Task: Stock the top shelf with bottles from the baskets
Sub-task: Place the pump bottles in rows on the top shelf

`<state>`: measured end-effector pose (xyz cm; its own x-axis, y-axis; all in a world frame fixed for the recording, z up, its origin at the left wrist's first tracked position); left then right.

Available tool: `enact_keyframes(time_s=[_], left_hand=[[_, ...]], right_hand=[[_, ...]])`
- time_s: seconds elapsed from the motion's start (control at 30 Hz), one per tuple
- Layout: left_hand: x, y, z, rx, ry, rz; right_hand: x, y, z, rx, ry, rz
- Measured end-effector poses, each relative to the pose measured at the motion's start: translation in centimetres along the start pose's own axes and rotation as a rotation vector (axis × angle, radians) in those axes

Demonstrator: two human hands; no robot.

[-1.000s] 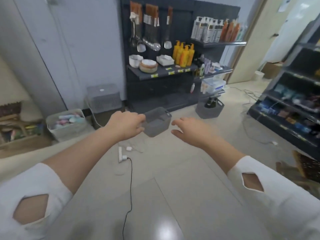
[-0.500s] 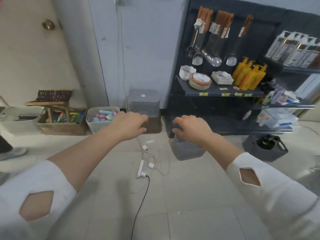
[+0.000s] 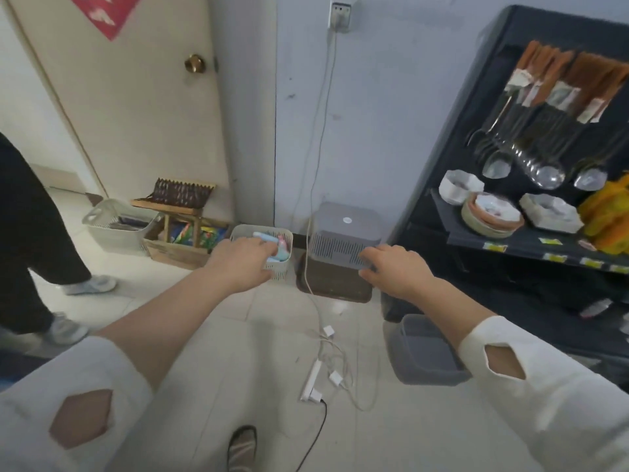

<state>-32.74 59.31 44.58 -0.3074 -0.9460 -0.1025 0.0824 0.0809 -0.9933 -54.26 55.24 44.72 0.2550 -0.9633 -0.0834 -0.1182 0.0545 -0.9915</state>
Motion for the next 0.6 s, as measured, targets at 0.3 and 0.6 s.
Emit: enact_keyframes(time_s=[0.3, 0.6], left_hand=[[10.8, 2.4, 18.8, -0.035, -0.076, -0.020], [23.1, 5.4, 31.3, -0.069, -0.057, 0.068]], right_hand=[[20.3, 1.1, 10.1, 0.060, 0.010, 0.080], [35.8, 3.1, 14.5, 0.175, 0.070, 0.196]])
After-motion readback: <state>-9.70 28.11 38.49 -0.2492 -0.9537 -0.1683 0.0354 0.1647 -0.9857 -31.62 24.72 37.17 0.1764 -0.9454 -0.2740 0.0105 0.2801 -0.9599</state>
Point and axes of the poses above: each hand's wrist, its own x-axis towards the middle knuckle, its own y-axis out of the palm, z = x × y, the point moved 9 cm from there along x, towards the middle knuckle, and after that the axes turned 11 degrees about y, right-handed, at the moved point
